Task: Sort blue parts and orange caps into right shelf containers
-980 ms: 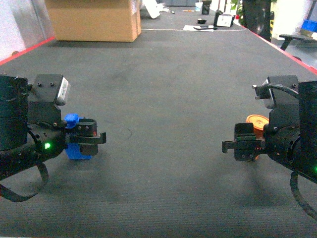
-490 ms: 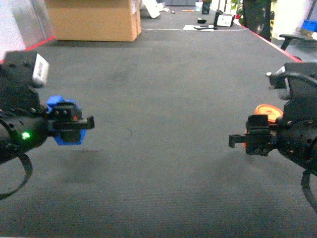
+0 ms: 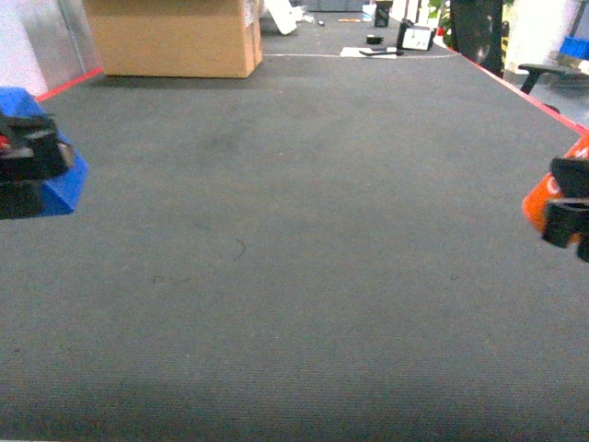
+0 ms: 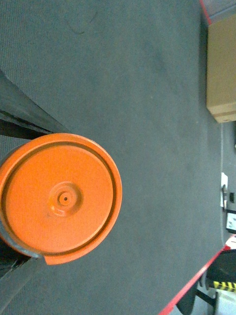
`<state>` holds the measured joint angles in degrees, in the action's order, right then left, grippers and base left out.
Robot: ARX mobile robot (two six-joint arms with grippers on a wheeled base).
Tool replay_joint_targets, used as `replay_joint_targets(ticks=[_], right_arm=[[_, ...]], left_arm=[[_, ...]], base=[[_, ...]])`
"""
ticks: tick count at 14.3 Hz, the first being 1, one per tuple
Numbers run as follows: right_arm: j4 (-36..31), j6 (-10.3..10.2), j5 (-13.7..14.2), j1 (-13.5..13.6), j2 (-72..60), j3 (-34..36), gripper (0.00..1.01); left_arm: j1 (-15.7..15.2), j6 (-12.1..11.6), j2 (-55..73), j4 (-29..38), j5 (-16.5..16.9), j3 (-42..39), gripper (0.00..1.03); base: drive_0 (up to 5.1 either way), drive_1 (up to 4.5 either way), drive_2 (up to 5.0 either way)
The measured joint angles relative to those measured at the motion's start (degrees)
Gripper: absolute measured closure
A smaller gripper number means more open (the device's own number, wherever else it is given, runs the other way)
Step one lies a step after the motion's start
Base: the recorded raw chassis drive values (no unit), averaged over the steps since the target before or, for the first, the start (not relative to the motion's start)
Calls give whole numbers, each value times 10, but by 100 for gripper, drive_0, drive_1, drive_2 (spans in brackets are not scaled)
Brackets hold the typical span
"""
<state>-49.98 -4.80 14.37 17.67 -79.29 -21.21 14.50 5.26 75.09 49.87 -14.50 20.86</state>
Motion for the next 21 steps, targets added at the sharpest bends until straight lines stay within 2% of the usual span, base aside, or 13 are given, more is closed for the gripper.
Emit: replay_joint_targets(ticks=[2,5,7,8,10,11,12,13,14,15,16,21], right_arm=[[42,8,15,-1,111,26,58],[159,17,27,-5,307,38,58],[204,23,39,0,379,39,58],[230,31,50,12,411,39,58],[234,39,43,18,430,38,58],[292,44,42,15,432,30,58],[337,44,-5,-44,494,78,58],[341,44,-53,-88,542,125,58],[355,44,-99,-127,581,150,58],[360,45,-137,-175,599,160,58],[365,45,-135,-182,605,165,58],[373,44,-144,-176,623,173,58]], left_arm=[[1,-8,-115,-53,-23,-26,59],[10,-24,-308,-173,-55,-45,59],[27,-31,-376,-217,-77,-45,59],[40,-38,-402,-243,-87,-43,59],[49,-42,-418,-254,-81,-41,59],[37,-43,-424,-323,-56,-26,59],[-23,-44,-482,-369,18,-74,59],[-64,-44,-527,-369,61,-120,59],[-133,-45,-565,-379,136,-146,59],[-150,-46,-577,-383,136,-155,59],[-147,-46,-587,-386,140,-160,59],[-143,-46,-599,-393,146,-168,59]], base=[[0,0,0],[0,0,0],[0,0,0],[0,0,0],[0,0,0],[0,0,0],[0,0,0],[0,0,0],[0,0,0],[0,0,0],[0,0,0],[0,0,0]])
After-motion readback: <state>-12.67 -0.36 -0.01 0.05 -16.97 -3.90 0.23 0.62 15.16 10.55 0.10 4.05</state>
